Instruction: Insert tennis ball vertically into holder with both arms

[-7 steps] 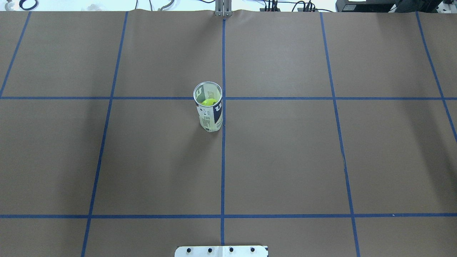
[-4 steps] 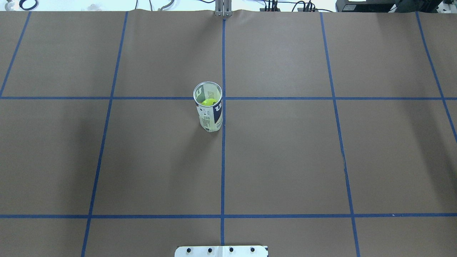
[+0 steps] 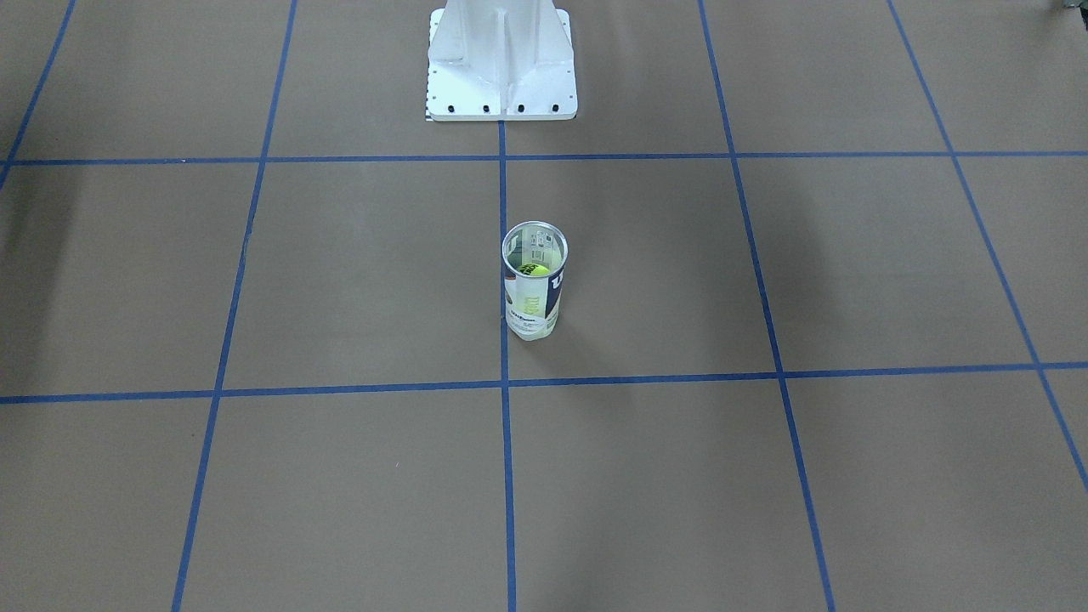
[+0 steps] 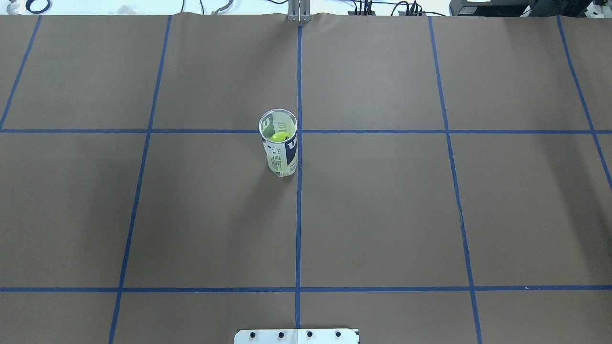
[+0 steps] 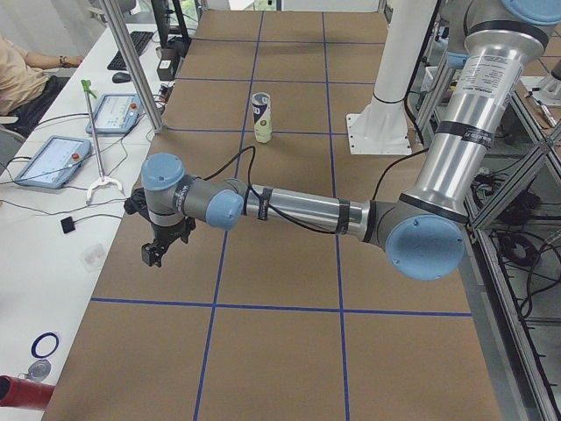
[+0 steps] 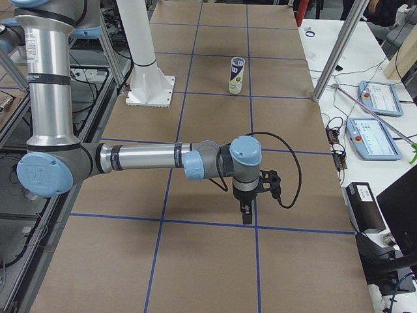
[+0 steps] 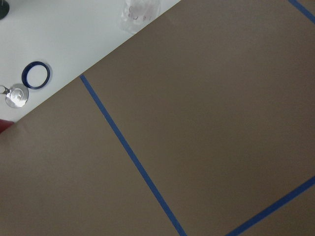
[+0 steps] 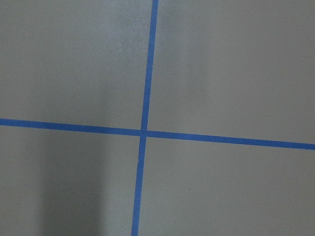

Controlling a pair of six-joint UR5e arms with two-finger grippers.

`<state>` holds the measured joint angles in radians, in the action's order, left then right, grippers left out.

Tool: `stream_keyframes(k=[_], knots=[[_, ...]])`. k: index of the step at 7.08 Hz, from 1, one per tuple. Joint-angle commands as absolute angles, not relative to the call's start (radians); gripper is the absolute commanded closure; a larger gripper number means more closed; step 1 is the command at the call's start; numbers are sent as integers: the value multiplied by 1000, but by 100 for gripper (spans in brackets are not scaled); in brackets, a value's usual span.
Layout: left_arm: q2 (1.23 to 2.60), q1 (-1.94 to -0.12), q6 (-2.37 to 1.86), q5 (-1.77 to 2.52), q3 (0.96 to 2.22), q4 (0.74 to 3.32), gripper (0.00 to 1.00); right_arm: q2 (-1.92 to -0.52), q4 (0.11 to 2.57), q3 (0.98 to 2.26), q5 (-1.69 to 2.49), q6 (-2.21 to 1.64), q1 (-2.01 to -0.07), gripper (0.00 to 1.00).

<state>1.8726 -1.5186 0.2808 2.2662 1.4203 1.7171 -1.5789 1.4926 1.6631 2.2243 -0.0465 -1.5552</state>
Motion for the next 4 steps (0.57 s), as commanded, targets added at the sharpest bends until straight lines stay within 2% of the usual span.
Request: stream_keyframes(k=[1,2,3,4], knots=[[1748,-1633,288,2281,1448,1699,0,-1582,1493,1661,2223,-46,-1555,1],[1676,-1638,288,2278,1465,1867,0,-1585,1494,1661,2223,-43,-1555,1],[1567,-1637,287,2278,1419,2114,0,-1586,1494,1661,2223,-41,-1554,1],[1531,-1638,285,2286,1407,2172,0,-1586,1494,1661,2223,-40,-1555,1]])
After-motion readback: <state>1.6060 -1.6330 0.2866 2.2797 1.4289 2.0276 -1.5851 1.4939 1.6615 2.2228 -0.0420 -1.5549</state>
